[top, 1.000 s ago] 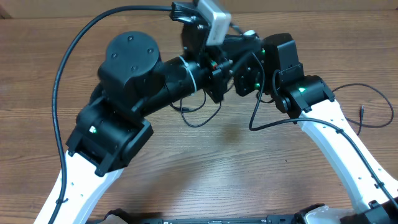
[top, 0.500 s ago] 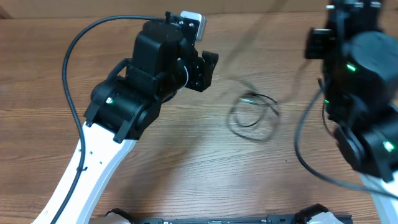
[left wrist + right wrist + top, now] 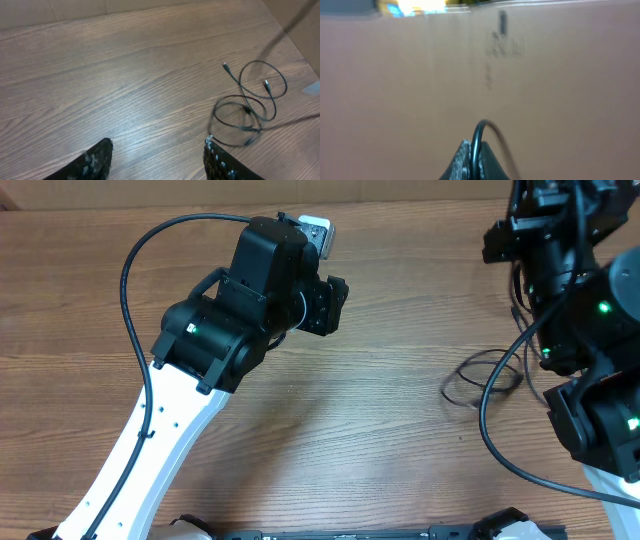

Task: Untangle cables

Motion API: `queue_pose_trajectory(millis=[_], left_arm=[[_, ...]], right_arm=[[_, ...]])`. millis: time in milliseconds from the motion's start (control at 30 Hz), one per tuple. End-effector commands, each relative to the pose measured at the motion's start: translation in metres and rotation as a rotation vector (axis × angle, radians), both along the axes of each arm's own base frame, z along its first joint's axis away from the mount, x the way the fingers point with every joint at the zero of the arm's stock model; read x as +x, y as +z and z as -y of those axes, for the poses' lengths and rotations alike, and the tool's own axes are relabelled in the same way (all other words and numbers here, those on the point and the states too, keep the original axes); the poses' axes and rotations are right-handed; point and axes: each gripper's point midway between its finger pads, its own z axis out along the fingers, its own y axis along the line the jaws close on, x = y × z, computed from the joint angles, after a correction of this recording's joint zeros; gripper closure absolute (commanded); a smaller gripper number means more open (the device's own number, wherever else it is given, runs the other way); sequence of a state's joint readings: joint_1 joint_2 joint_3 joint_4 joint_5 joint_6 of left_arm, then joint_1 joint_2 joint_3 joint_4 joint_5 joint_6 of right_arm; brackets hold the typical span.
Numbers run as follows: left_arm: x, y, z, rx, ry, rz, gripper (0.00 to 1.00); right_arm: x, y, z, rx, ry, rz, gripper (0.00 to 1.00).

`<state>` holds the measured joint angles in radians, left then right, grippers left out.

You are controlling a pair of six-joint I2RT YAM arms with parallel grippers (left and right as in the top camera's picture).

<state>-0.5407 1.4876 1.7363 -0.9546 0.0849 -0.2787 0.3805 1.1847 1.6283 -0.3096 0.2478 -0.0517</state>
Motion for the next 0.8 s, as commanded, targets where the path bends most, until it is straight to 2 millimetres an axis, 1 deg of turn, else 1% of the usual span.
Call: queue_pose_trajectory(millis=[0, 67, 167, 333, 400, 467, 567, 633, 767], left_arm=[[0.004, -0.001, 0.000, 0.010, 0.001, 0.003, 0.40], [0.003, -0.002, -0.001, 0.012, 0.001, 0.000, 0.38], [0.001, -0.003, 0.000, 0.011, -0.007, -0.010, 0.36], [-0.001, -0.005, 0.002, 0.006, -0.018, -0.022, 0.35], [-0.001, -0.005, 0.002, 0.006, -0.018, -0.022, 0.35], [-0.002, -0.006, 0.002, 0.007, -0.021, -0.028, 0.35], [-0.006, -0.008, 0.003, 0.004, -0.035, -0.047, 0.35], [-0.007, -0.010, 0.003, 0.007, -0.035, -0.054, 0.35], [-0.010, -0.014, 0.001, 0.018, -0.035, -0.073, 0.35]], right_arm=[[-0.017, 0.033, -0.014, 0.074, 0.124, 0.112, 0.96], [-0.020, 0.046, -0.006, 0.103, 0.085, 0.166, 0.96], [-0.018, 0.050, 0.015, 0.143, -0.027, 0.179, 0.96], [-0.009, 0.038, 0.044, 0.167, -0.216, 0.138, 0.96], [-0.008, 0.036, 0.051, 0.141, -0.270, 0.133, 0.96], [-0.007, 0.031, 0.062, 0.106, -0.354, 0.116, 0.96], [-0.008, 0.024, 0.083, 0.072, -0.499, 0.085, 0.96], [-0.008, 0.018, 0.101, 0.043, -0.599, 0.059, 0.96], [0.003, -0.002, 0.138, 0.003, -0.729, -0.012, 0.96]])
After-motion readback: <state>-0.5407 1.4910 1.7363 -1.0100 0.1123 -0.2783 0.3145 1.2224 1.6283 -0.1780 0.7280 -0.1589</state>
